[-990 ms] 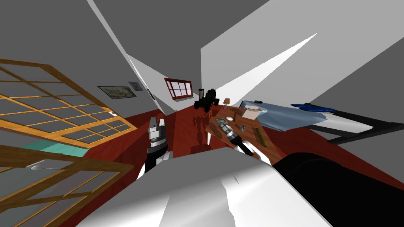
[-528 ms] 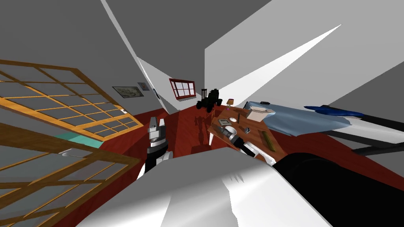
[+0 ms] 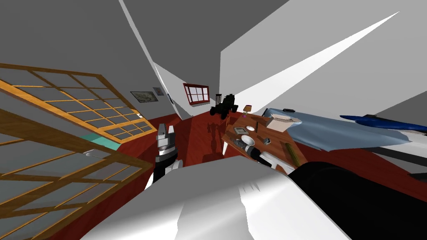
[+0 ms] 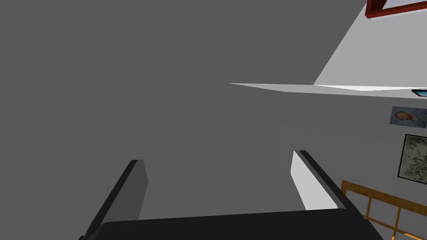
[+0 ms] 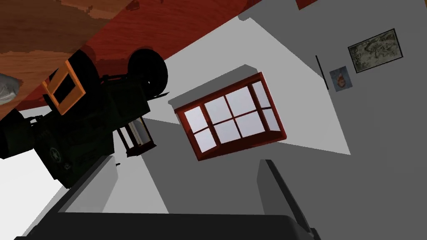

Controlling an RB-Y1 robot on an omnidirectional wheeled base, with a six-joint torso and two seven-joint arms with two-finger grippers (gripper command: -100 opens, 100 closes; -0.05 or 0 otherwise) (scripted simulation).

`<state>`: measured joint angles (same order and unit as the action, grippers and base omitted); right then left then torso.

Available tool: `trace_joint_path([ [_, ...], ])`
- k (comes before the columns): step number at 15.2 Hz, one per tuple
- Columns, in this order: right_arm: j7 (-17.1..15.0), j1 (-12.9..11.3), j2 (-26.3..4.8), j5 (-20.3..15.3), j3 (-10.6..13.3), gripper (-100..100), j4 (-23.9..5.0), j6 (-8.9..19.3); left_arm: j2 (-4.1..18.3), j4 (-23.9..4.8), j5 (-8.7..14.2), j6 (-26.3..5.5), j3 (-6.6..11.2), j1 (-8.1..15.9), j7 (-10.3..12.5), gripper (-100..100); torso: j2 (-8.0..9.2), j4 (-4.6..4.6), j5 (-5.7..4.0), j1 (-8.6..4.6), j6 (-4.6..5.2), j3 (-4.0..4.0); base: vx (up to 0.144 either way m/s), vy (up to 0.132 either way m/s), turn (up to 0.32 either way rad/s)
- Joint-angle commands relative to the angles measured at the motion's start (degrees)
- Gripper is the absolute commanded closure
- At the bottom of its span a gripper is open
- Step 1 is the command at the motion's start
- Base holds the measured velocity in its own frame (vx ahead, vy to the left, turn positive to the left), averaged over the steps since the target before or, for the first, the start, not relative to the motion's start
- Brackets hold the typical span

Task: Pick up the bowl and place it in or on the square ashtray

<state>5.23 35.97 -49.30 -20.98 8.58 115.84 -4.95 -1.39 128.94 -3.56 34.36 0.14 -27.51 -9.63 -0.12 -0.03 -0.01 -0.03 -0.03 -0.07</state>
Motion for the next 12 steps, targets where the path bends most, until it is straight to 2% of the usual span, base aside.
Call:
trace_joint_path([
  [1,0.67,0.66,-2.41,-0.97,0.55,-100,-1.03,1.01,0.00,0.00,0.00,0.00,0.00,0.00,0.00,0,0.00,0.00,0.00,0.00,0.00,0.00,0.040,-0.008,0.134],
  [2,1.54,1.32,-3.87,-2.39,1.60,-100,-2.55,2.39,0.00,0.00,0.00,0.00,0.00,0.00,0.00,0,-0.01,0.00,0.00,-0.01,0.01,-0.01,0.056,-0.008,0.158],
  [3,1.54,1.32,-5.05,-2.39,1.60,-100,-2.55,2.39,0.00,0.00,0.00,0.00,0.00,0.00,0.00,0,-0.07,-0.01,0.00,-0.03,-0.01,-0.03,0.055,-0.008,0.132],
  [6,3.25,2.66,-9.25,-5.17,3.87,-100,-5.59,5.07,0.00,0.00,0.00,0.00,0.00,-0.01,0.00,0,-0.11,-0.02,-0.02,-0.08,0.01,-0.07,0.057,-0.023,0.158],
  [7,3.25,2.66,-10.06,-5.17,3.87,-100,-5.59,5.07,0.00,0.00,0.00,0.00,0.00,0.00,0.00,0,-0.10,-0.03,-0.02,-0.10,0.00,-0.06,0.052,-0.029,0.126],
  [10,4.85,4.00,-14.25,-7.85,6.40,-100,-8.58,7.55,0.00,0.00,0.00,0.00,0.01,-0.01,0.00,0,-0.13,-0.03,-0.02,-0.12,0.01,-0.07,0.063,-0.036,0.143],
  [11,4.85,4.00,-14.70,-7.85,6.40,-100,-8.58,7.55,0.00,0.00,0.00,0.00,0.00,0.00,0.00,0,-0.14,-0.03,-0.03,-0.16,0.00,-0.08,0.069,-0.047,0.144],
  [12,5.61,4.69,-16.47,-9.13,7.78,-100,-10.04,8.69,0.01,0.00,0.00,0.00,0.01,-0.01,0.00,0,-0.16,-0.03,-0.03,-0.17,0.00,-0.09,0.076,-0.039,0.174],
])
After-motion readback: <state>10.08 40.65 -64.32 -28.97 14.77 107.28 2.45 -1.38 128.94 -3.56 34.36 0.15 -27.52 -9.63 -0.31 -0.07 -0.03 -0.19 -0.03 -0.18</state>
